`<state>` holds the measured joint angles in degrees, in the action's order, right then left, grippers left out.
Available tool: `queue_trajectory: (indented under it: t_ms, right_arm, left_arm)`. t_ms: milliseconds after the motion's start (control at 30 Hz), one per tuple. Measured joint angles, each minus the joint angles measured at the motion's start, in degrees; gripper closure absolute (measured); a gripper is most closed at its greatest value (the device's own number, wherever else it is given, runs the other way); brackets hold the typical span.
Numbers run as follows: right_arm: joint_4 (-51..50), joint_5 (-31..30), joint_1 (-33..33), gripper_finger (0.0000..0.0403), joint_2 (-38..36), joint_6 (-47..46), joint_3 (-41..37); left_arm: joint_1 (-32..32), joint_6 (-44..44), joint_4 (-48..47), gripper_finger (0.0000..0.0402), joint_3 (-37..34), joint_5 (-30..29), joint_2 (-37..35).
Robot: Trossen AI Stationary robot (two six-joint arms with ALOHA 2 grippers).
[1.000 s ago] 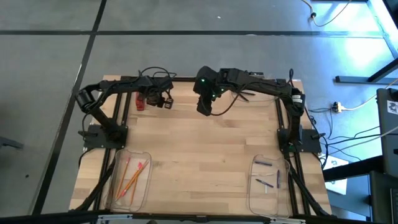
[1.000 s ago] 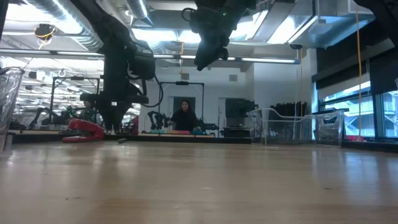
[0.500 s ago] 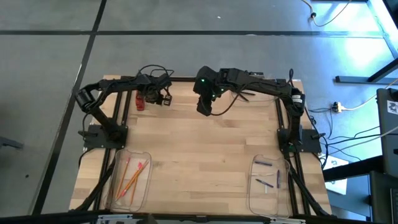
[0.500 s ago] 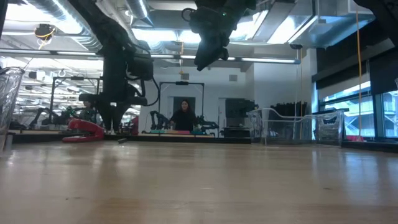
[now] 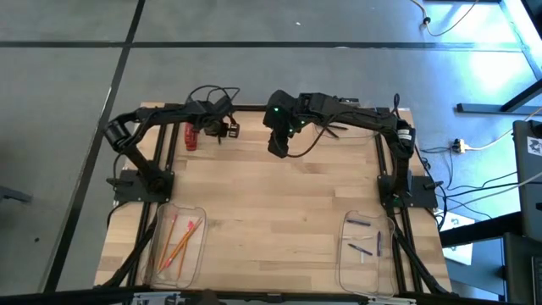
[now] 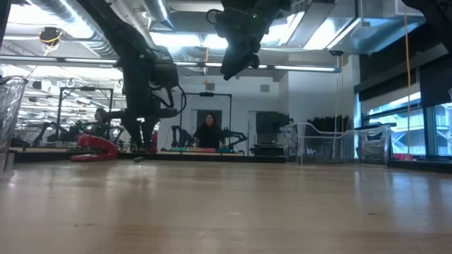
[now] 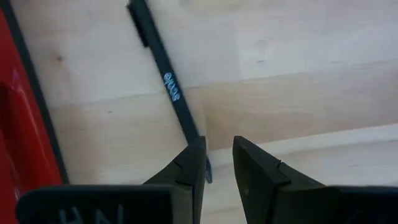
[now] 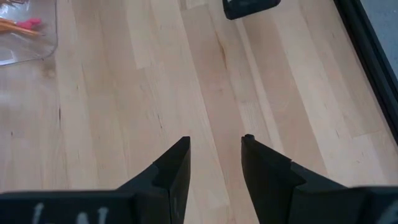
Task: Sort crayons/erasers/pens/pencils in bins
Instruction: Put the black pen into the top transparent bin
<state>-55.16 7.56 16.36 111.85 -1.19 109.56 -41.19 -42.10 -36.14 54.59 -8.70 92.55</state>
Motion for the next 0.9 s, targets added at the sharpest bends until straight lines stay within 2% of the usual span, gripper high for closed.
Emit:
queue_trajectory:
  t_ms: [267,900]
  right_arm:
    - [0.06,0.02,0.0,0.0263,0.0,0.17,0.0]
    - [0.19,0.02,0.02,0.0263,0.0,0.22,-0.02]
  left_arm:
    - [0.02,-1.39,-0.12,0.033,-0.04,-0.11,3.09]
    - [-0.04,-4.5,-0.68,0.033,-0.04,-3.22,3.13]
